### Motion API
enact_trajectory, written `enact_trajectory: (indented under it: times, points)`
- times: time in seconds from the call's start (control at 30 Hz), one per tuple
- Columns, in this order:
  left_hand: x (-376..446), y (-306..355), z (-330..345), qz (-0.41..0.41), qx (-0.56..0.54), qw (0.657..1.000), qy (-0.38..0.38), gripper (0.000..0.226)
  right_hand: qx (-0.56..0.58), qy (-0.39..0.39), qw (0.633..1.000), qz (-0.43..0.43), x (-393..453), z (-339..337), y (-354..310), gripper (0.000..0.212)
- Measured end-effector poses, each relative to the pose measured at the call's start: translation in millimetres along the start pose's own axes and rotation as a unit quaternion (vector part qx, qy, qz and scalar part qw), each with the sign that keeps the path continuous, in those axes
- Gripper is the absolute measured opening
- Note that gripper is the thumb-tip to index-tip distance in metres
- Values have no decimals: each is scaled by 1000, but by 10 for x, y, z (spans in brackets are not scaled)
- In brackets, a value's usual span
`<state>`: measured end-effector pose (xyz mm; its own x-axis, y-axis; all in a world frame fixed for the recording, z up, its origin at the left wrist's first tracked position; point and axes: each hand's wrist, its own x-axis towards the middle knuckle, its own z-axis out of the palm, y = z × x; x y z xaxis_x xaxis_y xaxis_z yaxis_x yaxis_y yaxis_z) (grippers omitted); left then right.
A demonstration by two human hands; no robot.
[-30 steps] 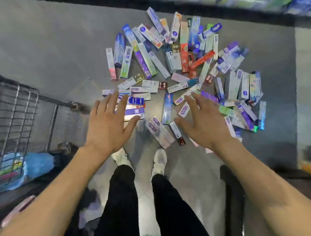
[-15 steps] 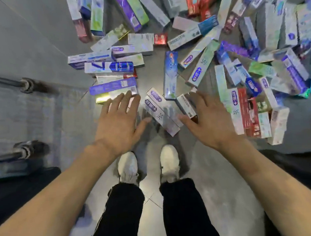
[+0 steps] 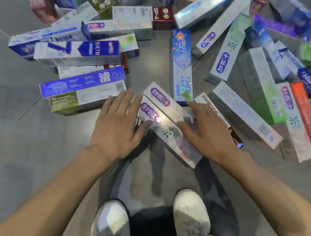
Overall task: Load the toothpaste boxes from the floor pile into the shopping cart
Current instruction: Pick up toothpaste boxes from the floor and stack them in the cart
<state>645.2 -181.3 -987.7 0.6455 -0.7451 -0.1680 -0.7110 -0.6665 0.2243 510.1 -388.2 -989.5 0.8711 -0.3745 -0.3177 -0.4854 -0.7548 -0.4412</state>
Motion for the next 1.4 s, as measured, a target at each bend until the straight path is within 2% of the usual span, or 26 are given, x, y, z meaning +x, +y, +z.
enact_trajectory:
  times: [0.13,0.3,0.43,0.53,0.7,0.8,0.9,1.03,1.1,1.23,1.4]
  points:
    - [-30,-77,164,2,6,1000,-11,76,26,1,1000,12,-29,193,72,57]
    - [-210,-14,324,9,9,999,-50,82,18,-15,998,52,-18,271,3,61]
    - [-290,-111,275,-25,-14,999,-30,78,-2,-54,996,68,51,271,-28,64]
    - [-368,-110,278,-52,-31,998,-14,78,30,-63,994,82,31,305,-96,51]
    - [-463,13,418,-108,-94,989,-32,75,120,-28,985,119,-49,366,-216,41]
    - [-524,129,558,-150,-141,978,-36,70,188,-1,972,139,-54,278,-181,35]
    - [-555,315,638,-195,-188,961,-52,69,282,-5,948,147,-118,186,-101,27]
    - [-348,592,686,-280,-292,913,-55,93,438,-28,881,177,-251,137,-54,19]
    - [-238,682,715,-317,-322,890,-58,96,462,-48,867,180,-278,105,-9,20]
    - [-164,804,727,-343,-333,878,-30,90,481,-43,857,183,-329,40,71,22]
    - [-107,880,702,-361,-361,860,-16,72,502,-23,842,196,-387,19,110,19]
